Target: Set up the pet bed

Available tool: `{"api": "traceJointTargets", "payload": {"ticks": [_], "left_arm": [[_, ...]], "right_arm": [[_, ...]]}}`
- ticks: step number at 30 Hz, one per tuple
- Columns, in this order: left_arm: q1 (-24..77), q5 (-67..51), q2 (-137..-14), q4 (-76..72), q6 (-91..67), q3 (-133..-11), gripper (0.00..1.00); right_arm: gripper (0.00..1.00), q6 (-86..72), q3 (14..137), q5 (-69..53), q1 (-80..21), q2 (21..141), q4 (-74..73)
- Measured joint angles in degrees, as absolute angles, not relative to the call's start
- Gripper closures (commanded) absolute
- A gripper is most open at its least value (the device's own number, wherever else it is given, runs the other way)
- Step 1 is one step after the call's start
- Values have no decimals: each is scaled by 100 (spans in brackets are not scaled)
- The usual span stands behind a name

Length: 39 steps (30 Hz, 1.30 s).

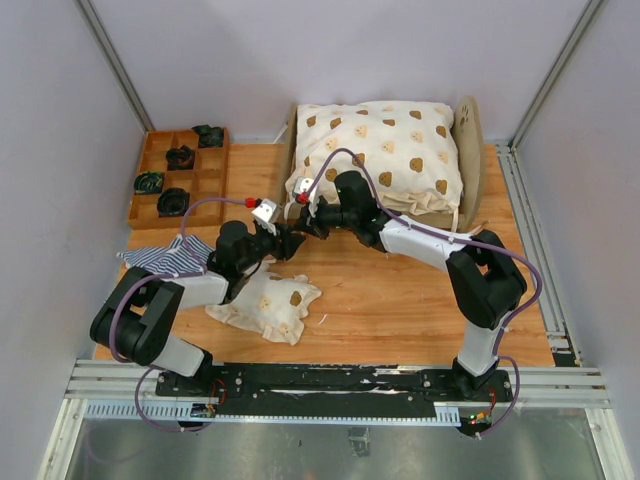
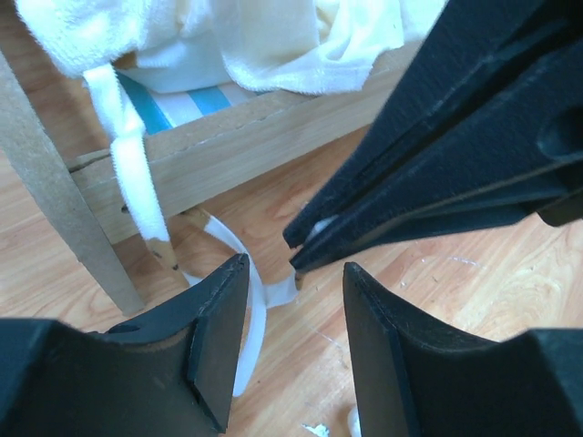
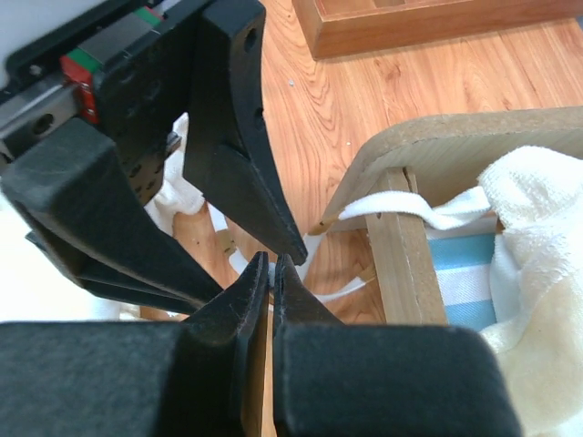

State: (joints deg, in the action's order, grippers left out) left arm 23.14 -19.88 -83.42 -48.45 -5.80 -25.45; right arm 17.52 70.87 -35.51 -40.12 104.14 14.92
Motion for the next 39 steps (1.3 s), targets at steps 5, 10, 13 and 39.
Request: {"api": "traceJointTargets", "payload": {"ticks": [5, 10, 13, 39], "left_arm": [[2335, -1820, -8433, -5146, -683, -2550, 66], [2368, -1758, -8442, -5395, -893, -2499, 100], [2349, -1763, -8484, -5765, -1157, -2322, 100], [2349, -1623, -9303, -7929, -4145, -1820, 93]], "right_arm": [[100, 1586, 7087, -3658, -4012, 10414, 1559], [84, 1487, 7087, -3686, -3999, 10414, 1721], [63, 1387, 7083, -3691, -3957, 10414, 1776], [98, 2003, 5312, -3927, -3734, 10477, 4449]]}}
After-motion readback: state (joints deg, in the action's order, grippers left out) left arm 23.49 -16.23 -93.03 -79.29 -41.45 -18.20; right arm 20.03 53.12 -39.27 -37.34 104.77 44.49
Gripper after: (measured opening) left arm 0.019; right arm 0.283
